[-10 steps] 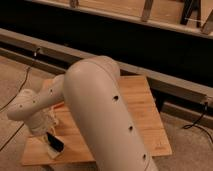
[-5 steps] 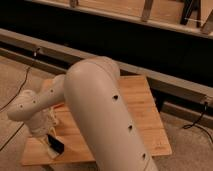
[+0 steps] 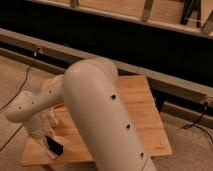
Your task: Place the eraser on the white sponge
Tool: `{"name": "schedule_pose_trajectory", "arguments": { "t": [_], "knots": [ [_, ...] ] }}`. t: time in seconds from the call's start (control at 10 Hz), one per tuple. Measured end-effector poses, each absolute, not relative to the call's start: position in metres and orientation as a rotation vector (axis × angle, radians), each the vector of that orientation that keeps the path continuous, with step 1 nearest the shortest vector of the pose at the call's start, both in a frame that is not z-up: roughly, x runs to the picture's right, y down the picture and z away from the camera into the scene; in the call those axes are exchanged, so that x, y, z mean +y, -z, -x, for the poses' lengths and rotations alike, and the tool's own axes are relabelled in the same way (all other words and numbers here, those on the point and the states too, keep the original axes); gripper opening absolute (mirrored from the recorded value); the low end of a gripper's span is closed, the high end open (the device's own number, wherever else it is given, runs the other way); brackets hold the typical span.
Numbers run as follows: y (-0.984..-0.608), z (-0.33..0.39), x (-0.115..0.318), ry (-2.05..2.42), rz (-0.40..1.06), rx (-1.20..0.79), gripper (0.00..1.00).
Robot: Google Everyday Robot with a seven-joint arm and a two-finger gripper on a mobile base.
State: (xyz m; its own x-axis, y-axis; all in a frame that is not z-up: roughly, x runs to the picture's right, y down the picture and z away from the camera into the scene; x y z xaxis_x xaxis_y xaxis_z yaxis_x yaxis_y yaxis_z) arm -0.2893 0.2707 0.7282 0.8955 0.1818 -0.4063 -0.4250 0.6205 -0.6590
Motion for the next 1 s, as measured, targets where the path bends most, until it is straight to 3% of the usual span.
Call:
{"name": "schedule_pose_trajectory", "arguments": {
  "t": [0.7,1.0],
  "knots": [
    [-0.7321,0.2944,0.2765,-0.321,0.831,0.324,0.74],
    [-0.7377,0.2925,0.2758,-0.317,0.806,0.334,0.8]
  ]
}}
